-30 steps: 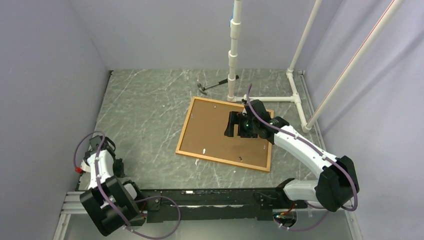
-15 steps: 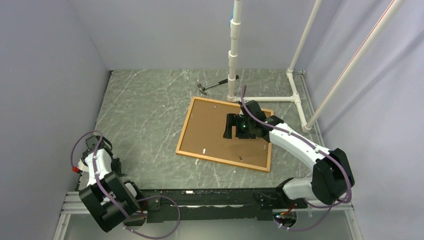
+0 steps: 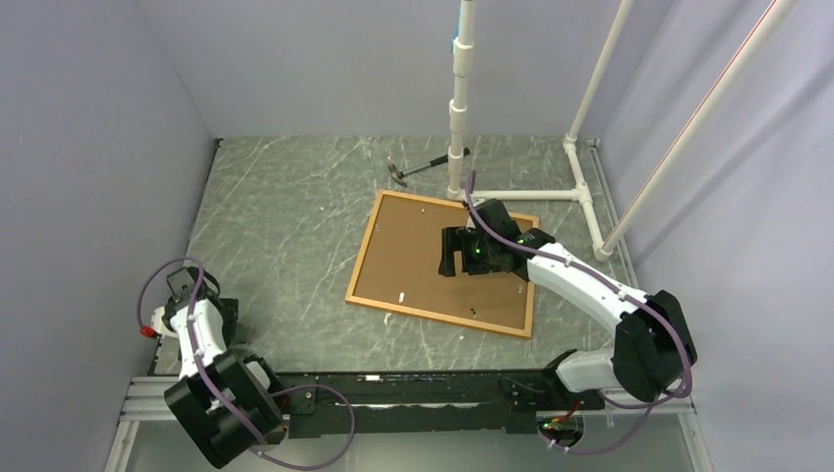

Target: Take the photo out of the frame

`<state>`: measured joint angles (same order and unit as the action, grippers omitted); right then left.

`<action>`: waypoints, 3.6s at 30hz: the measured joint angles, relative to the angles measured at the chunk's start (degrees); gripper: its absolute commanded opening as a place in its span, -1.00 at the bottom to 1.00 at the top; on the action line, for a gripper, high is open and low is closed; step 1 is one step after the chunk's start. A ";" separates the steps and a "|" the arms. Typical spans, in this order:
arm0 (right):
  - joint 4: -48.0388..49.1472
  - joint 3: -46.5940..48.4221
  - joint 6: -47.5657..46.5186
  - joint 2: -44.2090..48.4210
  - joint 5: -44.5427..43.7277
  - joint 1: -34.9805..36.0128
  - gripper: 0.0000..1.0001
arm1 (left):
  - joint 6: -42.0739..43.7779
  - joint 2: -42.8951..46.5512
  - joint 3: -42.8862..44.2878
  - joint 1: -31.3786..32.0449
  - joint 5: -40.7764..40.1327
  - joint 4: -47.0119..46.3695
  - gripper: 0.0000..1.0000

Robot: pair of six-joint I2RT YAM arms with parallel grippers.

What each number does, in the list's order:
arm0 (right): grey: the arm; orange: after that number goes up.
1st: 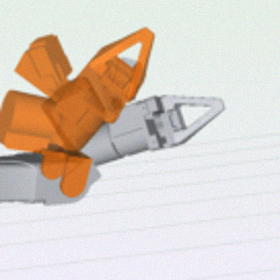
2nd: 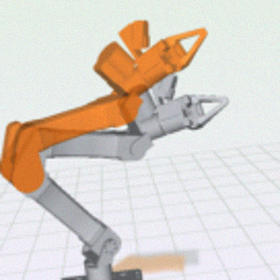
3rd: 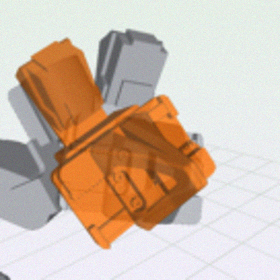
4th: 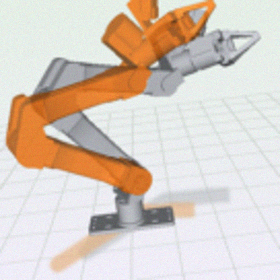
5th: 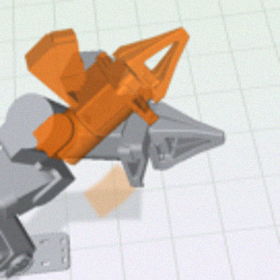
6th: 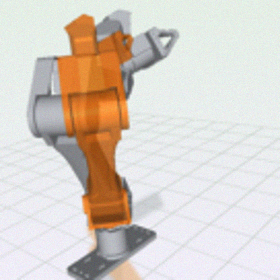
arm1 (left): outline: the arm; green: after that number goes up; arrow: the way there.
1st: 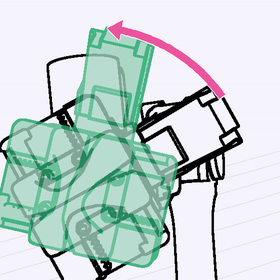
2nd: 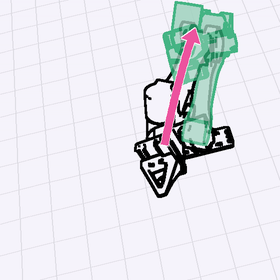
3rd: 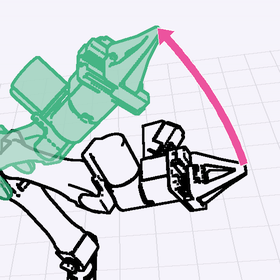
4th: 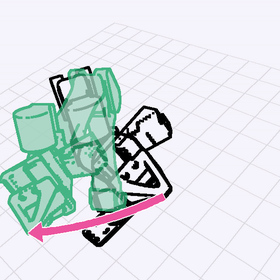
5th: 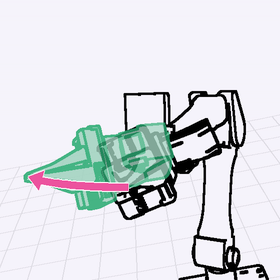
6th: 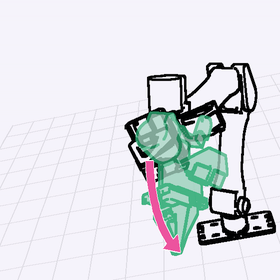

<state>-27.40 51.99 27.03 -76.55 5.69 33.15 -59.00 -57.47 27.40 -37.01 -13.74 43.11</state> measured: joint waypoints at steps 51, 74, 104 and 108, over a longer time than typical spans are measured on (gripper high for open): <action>0.35 0.48 -33.05 -17.07 -21.79 33.44 -1.00 | -0.68 14.99 -25.75 41.99 50.45 -51.78 0.99; -2.51 4.11 -30.38 -7.96 -7.30 31.17 -1.00 | -21.31 25.57 -26.73 52.04 44.19 -48.78 0.93; -3.52 8.26 -24.59 -5.90 -8.92 37.53 -0.36 | -26.29 26.01 -22.88 52.28 37.20 -48.74 -1.00; -4.46 10.23 -22.84 -5.95 -15.50 41.18 0.33 | -26.21 29.92 -22.62 52.41 36.61 -43.10 -1.00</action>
<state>-31.86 62.22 4.19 -82.50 -9.80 74.32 -85.21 -27.55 4.78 15.40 22.87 0.01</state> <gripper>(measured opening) 0.494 0.281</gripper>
